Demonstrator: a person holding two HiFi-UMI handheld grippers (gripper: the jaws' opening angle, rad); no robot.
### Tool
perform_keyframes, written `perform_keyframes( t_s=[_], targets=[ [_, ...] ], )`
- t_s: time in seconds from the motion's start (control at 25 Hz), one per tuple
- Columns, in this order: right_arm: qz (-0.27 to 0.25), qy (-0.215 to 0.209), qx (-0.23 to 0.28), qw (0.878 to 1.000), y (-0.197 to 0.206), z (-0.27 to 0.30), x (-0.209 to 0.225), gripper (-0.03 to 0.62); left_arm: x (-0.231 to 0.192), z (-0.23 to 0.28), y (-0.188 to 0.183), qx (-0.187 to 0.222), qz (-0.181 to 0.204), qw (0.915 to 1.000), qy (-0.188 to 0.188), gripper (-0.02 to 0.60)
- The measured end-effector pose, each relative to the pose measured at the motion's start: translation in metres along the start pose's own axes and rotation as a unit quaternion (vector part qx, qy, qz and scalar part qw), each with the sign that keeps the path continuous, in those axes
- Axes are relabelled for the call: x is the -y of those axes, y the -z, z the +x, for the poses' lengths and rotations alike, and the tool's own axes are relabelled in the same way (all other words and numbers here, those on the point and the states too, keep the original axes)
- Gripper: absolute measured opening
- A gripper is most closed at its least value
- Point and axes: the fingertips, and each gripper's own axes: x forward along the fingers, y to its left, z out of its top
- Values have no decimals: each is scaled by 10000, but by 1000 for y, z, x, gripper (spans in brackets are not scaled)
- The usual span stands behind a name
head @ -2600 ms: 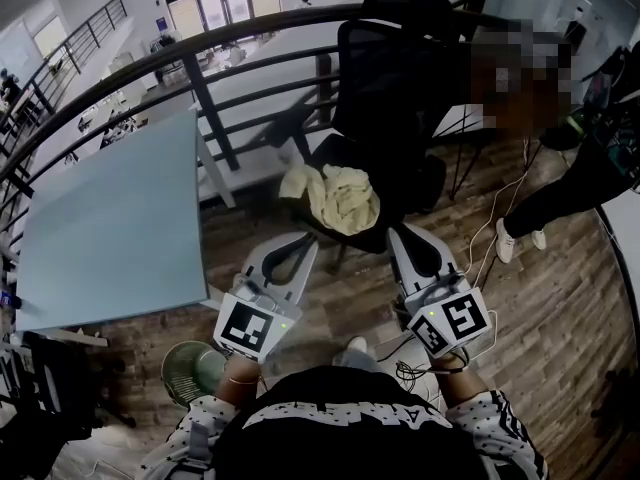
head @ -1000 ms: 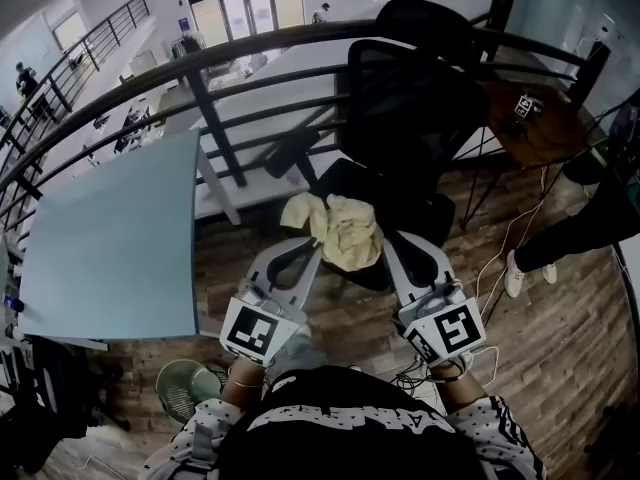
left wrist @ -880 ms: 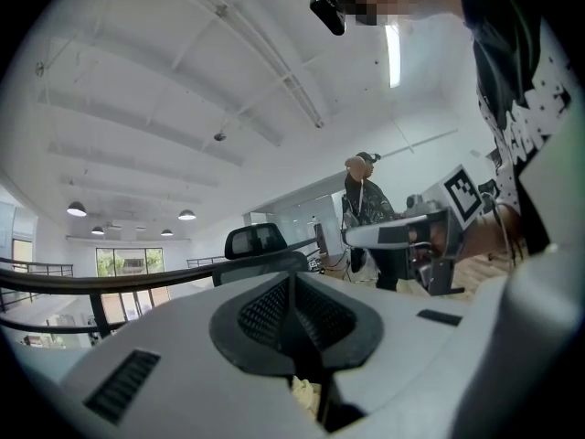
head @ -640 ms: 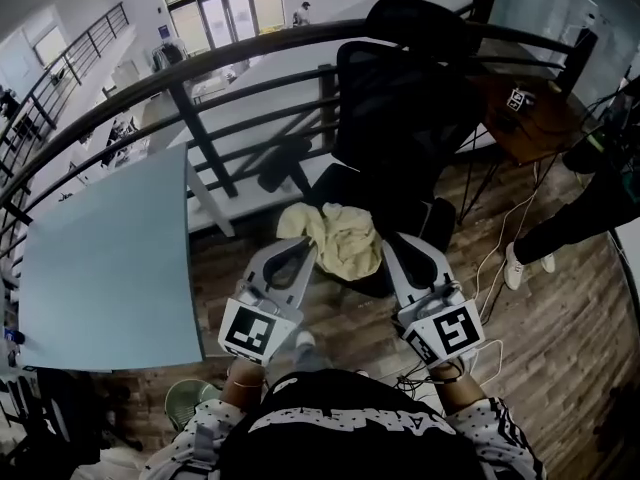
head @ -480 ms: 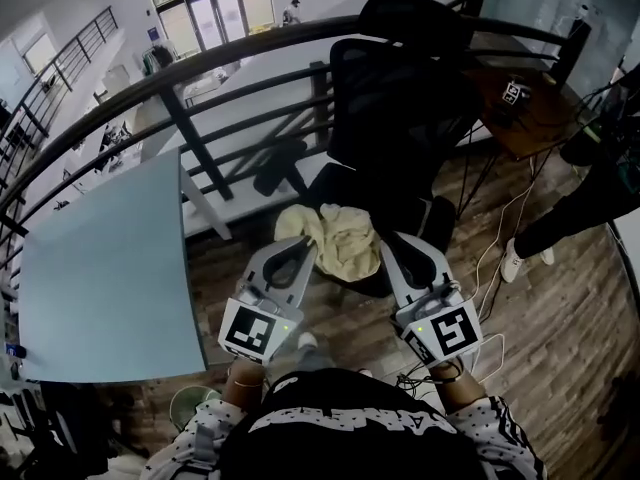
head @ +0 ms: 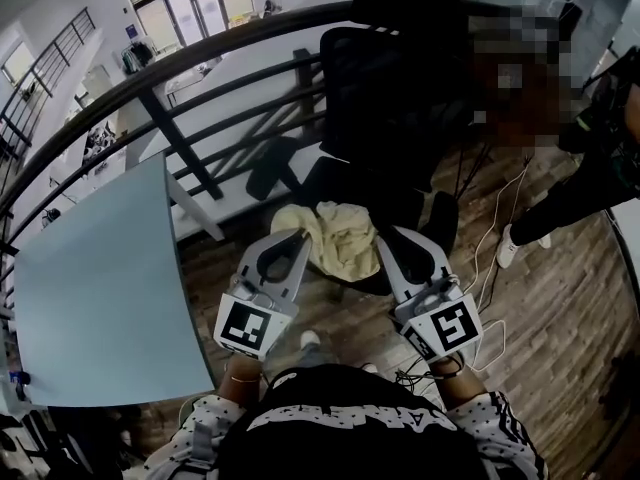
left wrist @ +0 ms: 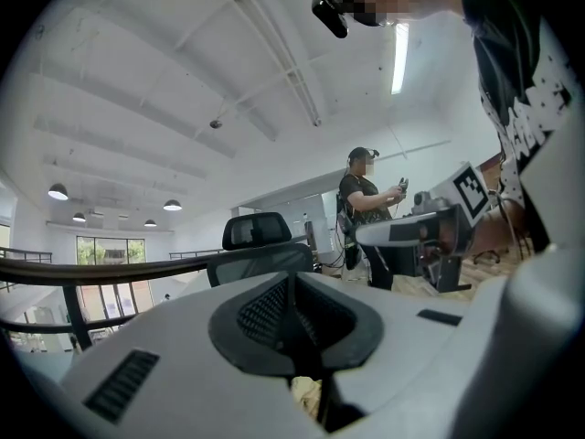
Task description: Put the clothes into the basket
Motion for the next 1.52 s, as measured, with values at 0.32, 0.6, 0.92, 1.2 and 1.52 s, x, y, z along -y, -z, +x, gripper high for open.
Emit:
perform_keyframes(
  t_s=[0.32,0.6,0.92,1.2,1.52],
  targets=[
    [53,335,-56,9994,8,24,9,43,-29,11,20,-58,-83,9999,123,17],
    [12,505,-136,9986,18,43,11,101,-50,20,35,-49,-225,9994,264,17],
    [-59,504,-446,9977,44,65,11,117,-75,25,58,-93,-295,9988,382,17],
    [-20,865,-634,9942,67,68,22,135,-88,29,86,-98,-449,9978,475,17],
    [-98,910,-859,9921,113,63,37,160,-90,46,131,-221,-562,9975,367,17]
  ],
)
